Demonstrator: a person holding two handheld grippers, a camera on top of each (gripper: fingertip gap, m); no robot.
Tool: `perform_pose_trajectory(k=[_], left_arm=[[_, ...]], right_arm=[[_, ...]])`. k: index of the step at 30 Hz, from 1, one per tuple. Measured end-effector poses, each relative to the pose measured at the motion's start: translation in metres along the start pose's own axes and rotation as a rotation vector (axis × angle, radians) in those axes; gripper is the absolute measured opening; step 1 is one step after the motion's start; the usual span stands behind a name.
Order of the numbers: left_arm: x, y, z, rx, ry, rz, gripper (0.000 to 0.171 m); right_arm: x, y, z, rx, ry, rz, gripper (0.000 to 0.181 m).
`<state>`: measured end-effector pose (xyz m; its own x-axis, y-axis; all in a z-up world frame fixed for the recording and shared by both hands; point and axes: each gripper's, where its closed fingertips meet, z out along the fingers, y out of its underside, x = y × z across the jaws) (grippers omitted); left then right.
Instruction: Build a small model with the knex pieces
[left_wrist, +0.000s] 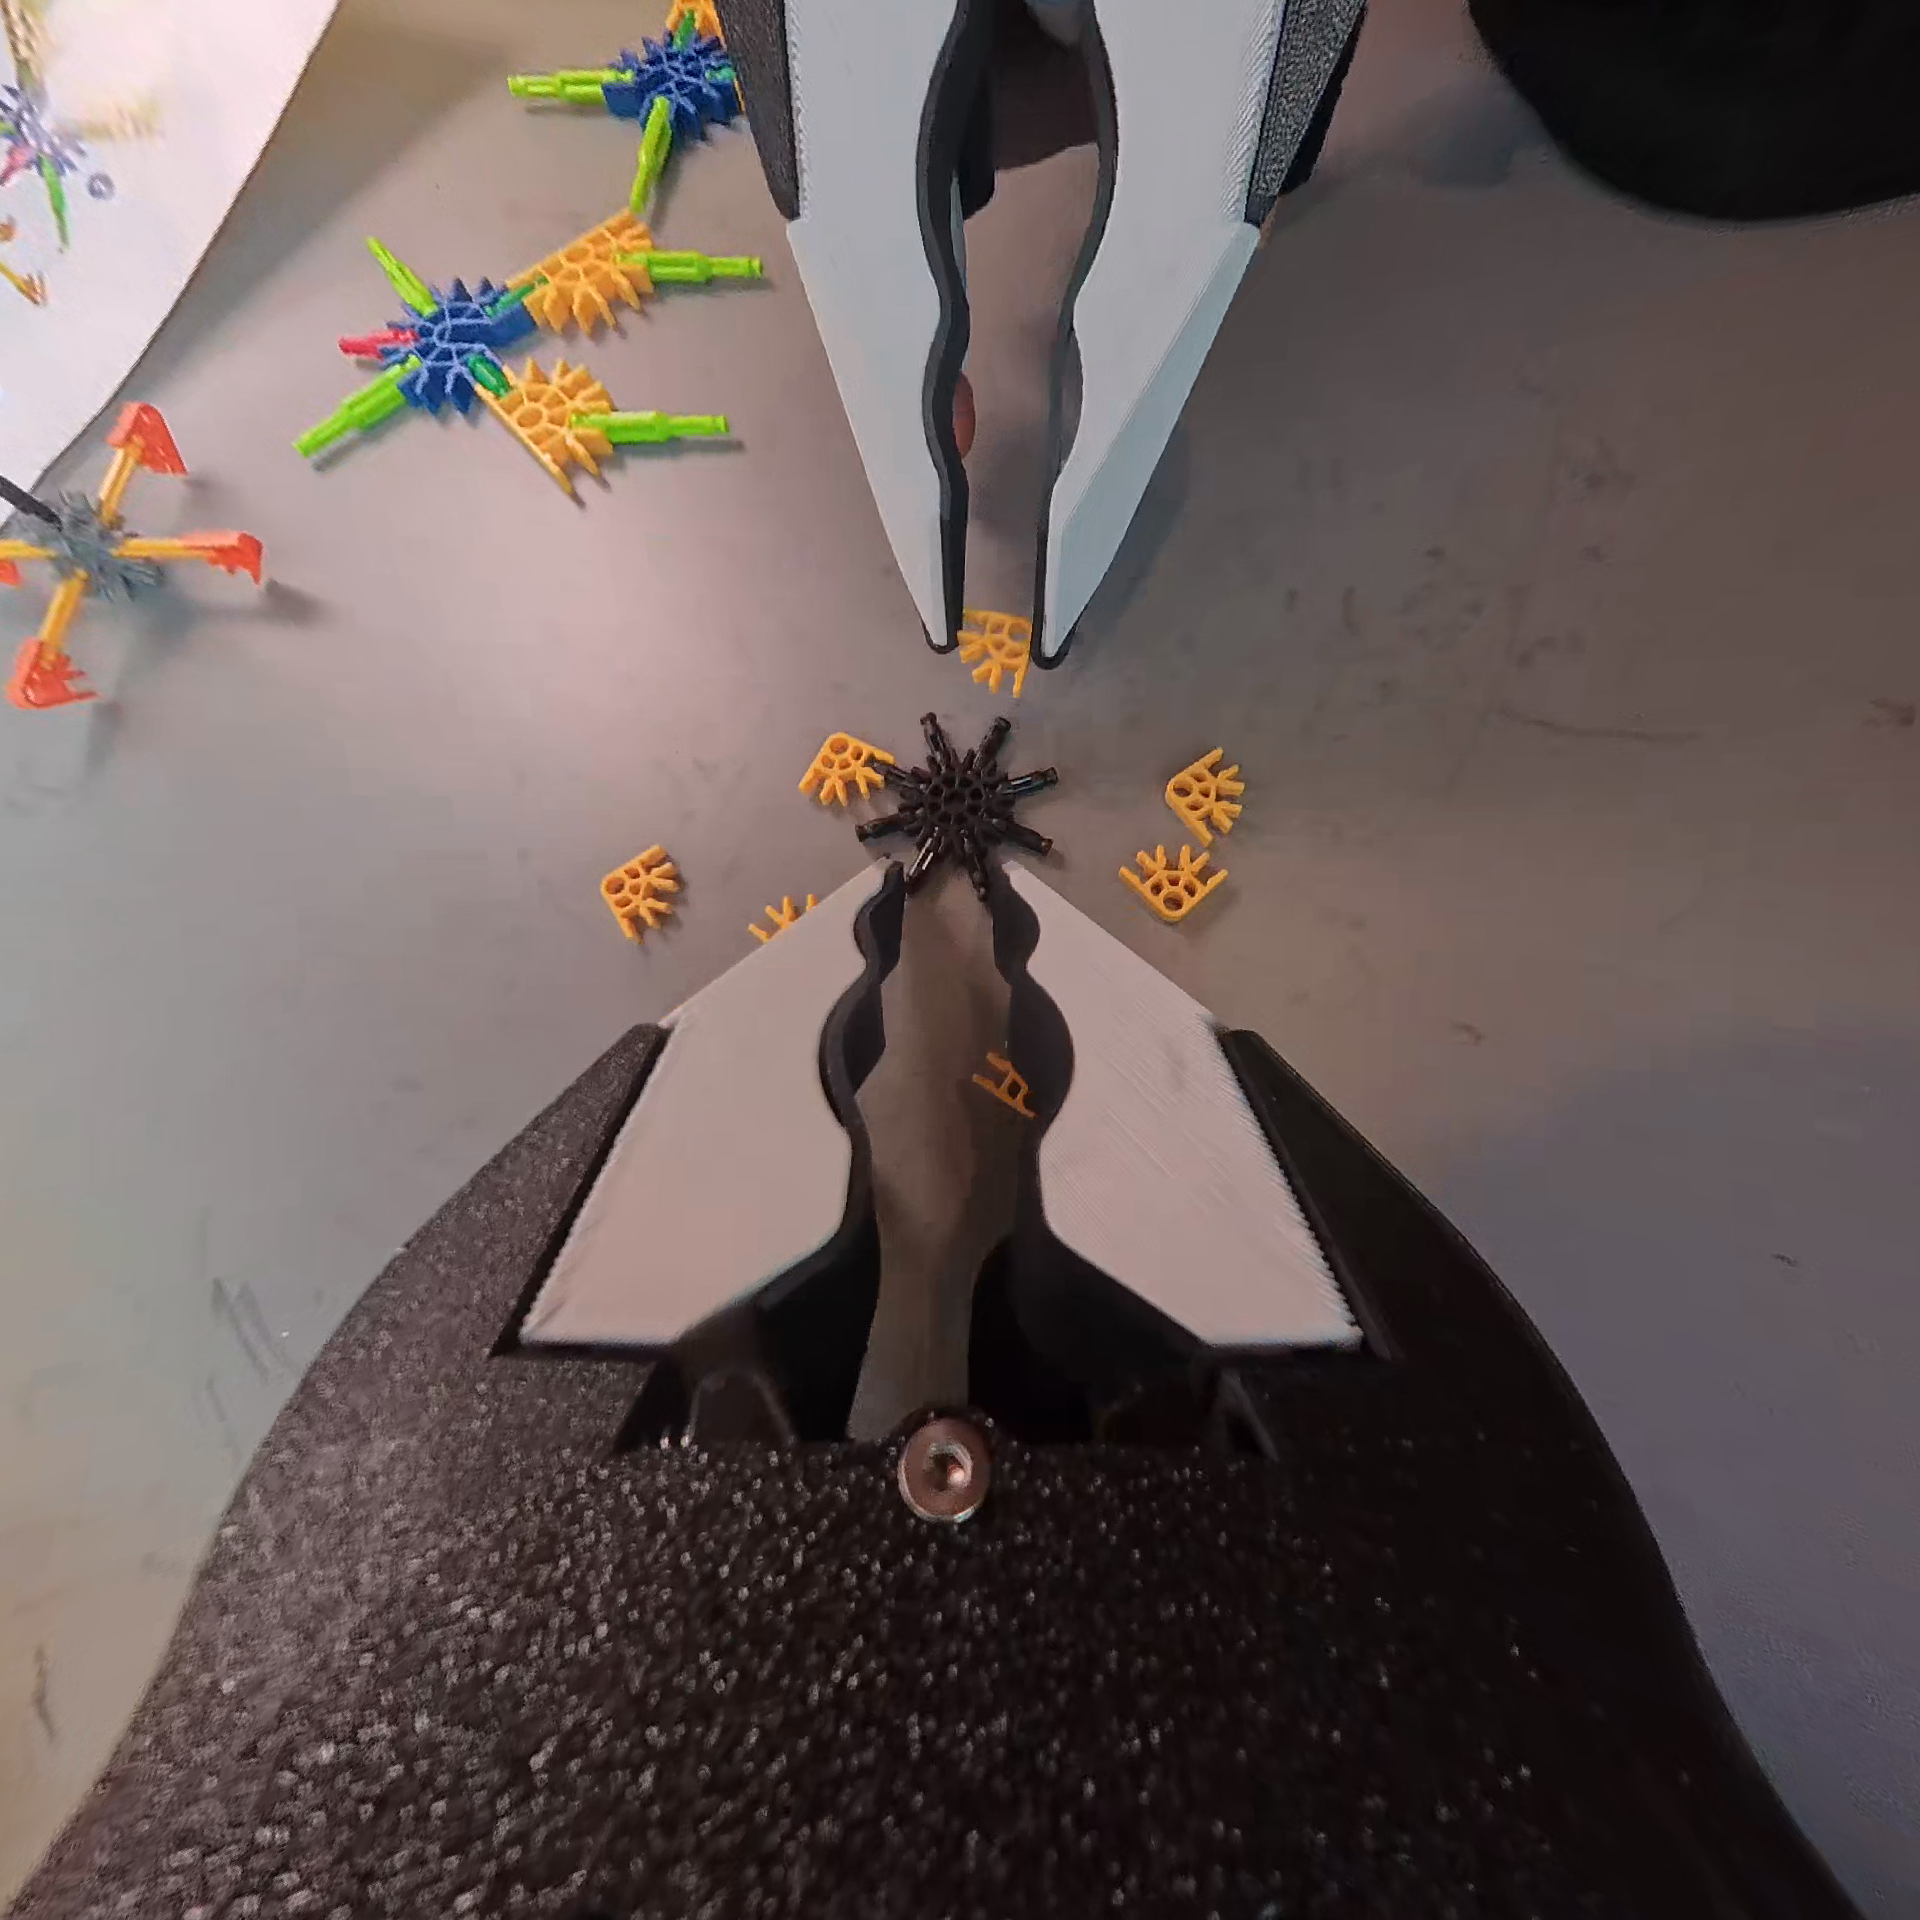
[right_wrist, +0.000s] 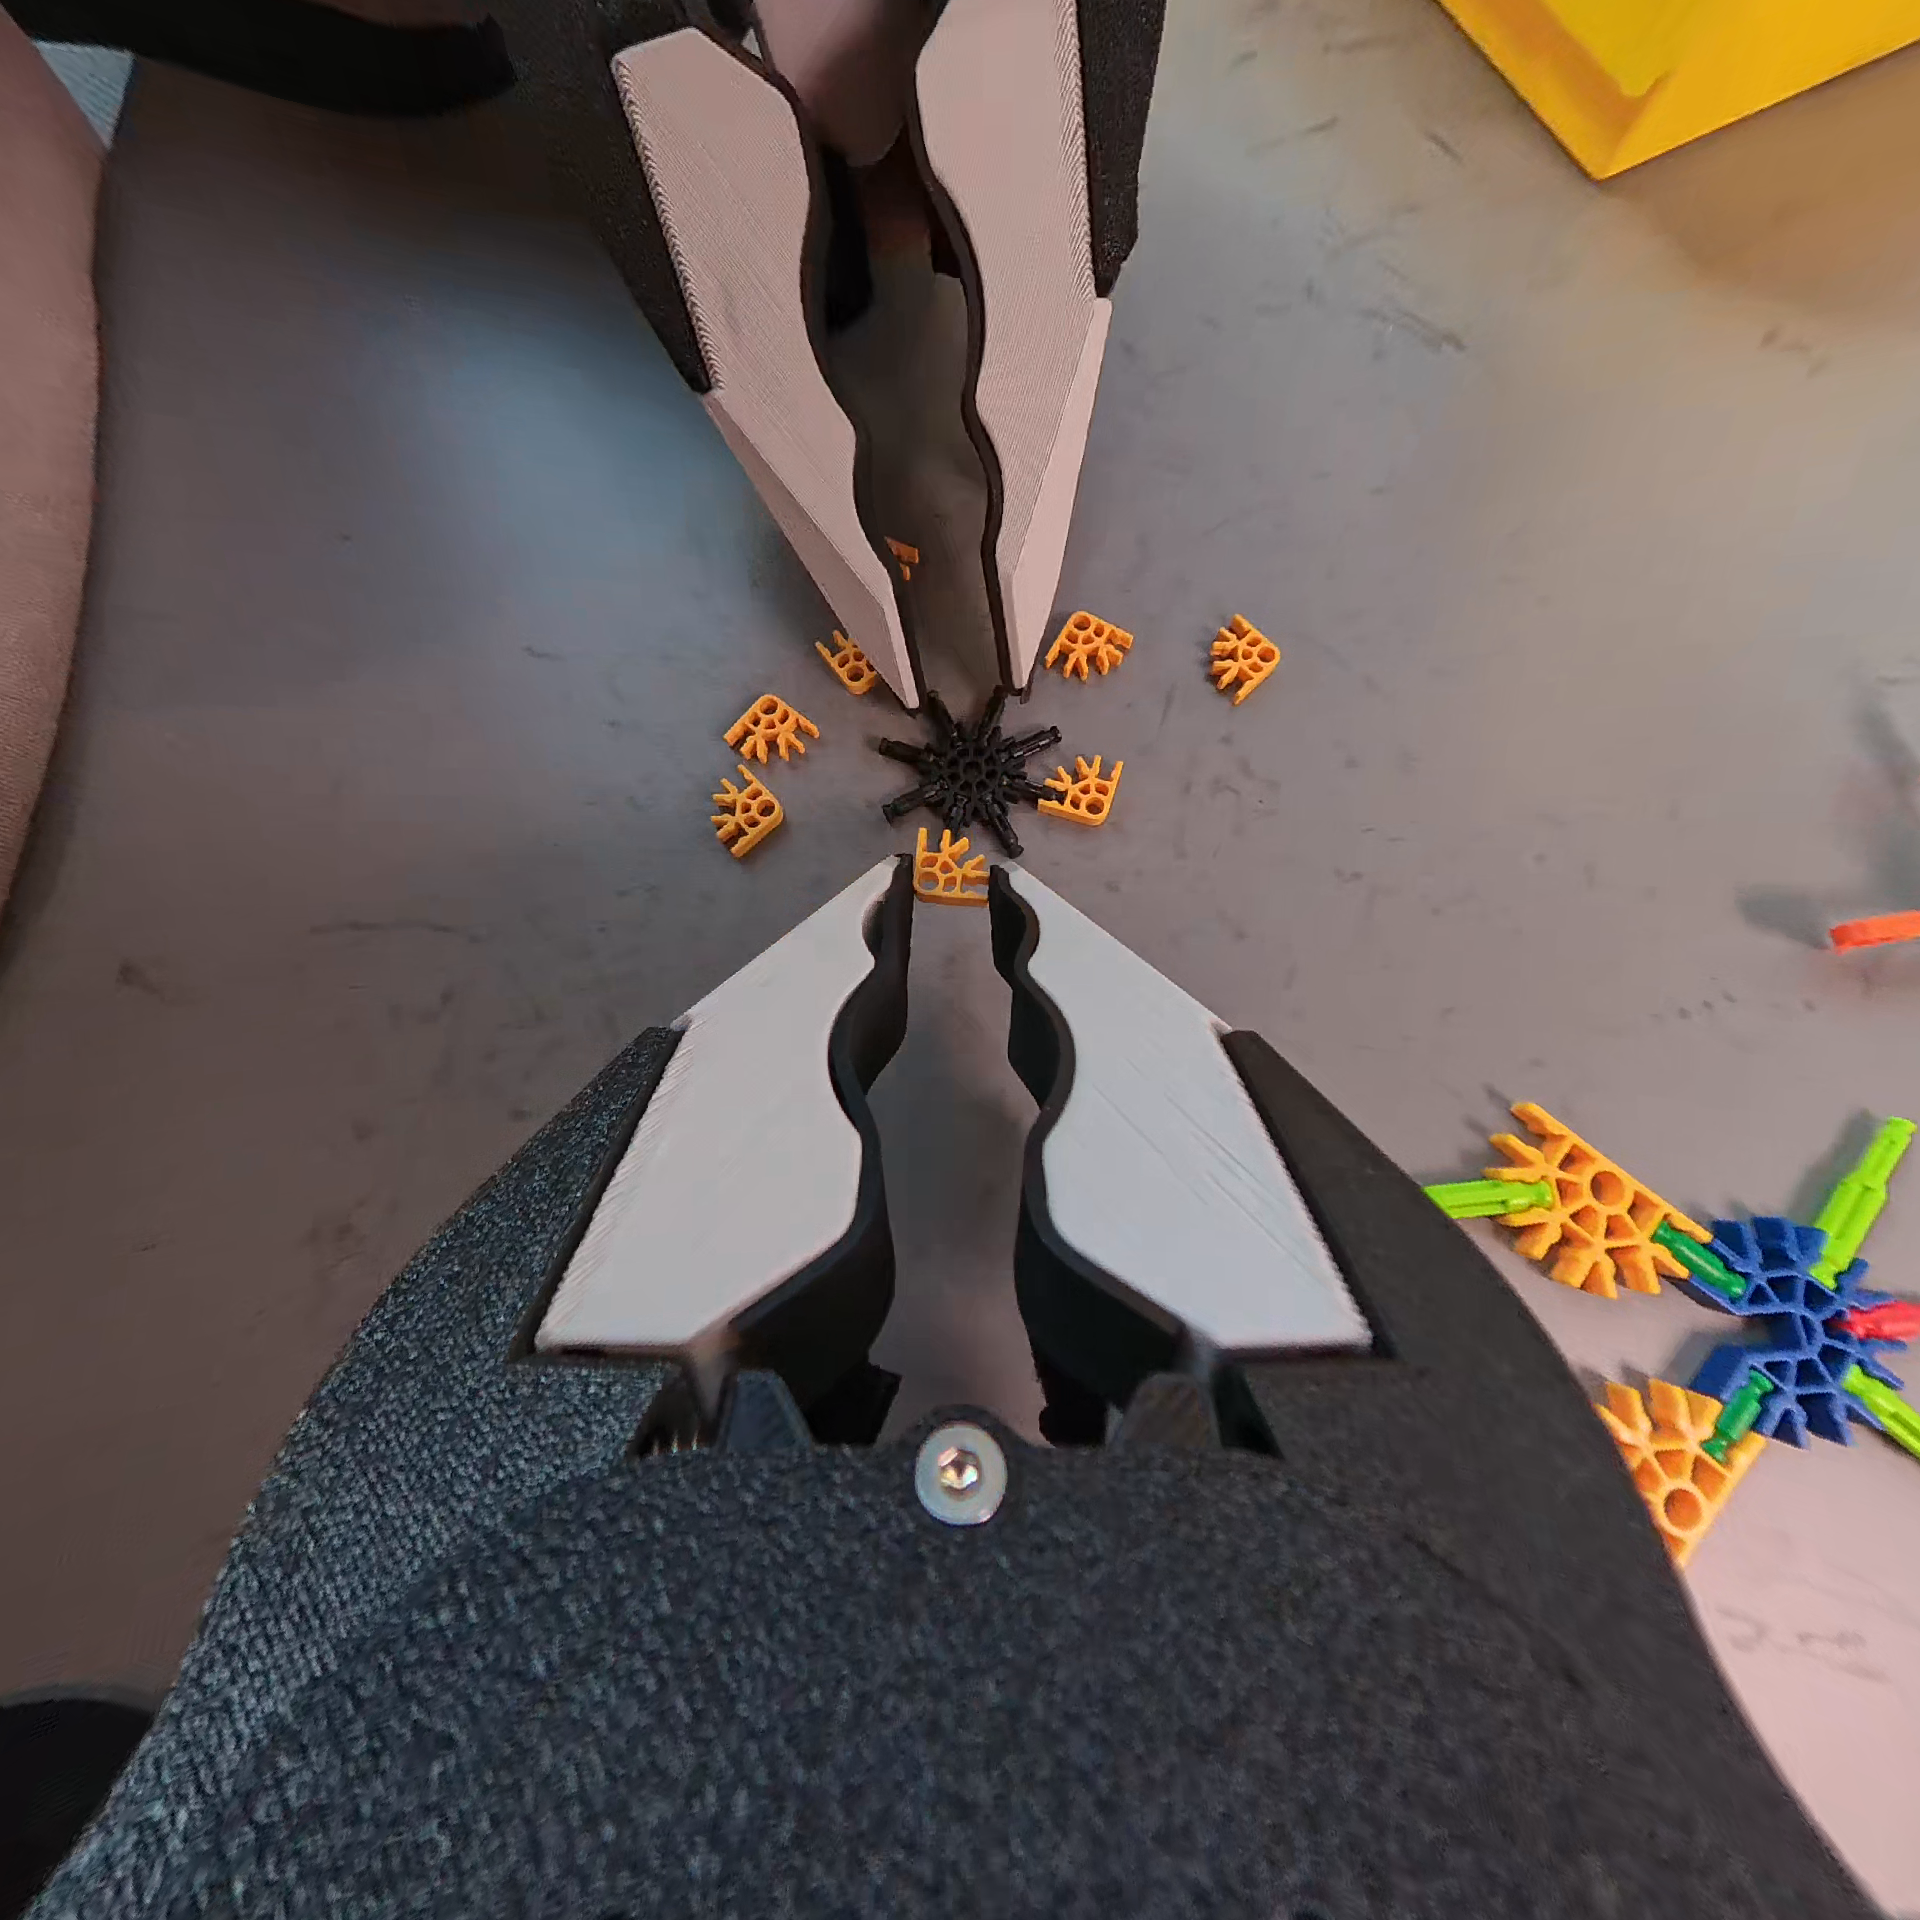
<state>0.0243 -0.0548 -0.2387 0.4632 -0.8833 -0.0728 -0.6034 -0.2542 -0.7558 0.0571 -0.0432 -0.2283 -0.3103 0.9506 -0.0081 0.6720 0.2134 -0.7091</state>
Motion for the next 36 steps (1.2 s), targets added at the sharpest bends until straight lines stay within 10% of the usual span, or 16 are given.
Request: perform_pose_trajectory(k=[36], left_arm=[[0.007, 0.002, 0.0, -0.042, 0.222, 0.063, 0.003]], right_arm=[[0.006, 0.008, -0.001, -0.034, -0.004, -0.071, 0.013]])
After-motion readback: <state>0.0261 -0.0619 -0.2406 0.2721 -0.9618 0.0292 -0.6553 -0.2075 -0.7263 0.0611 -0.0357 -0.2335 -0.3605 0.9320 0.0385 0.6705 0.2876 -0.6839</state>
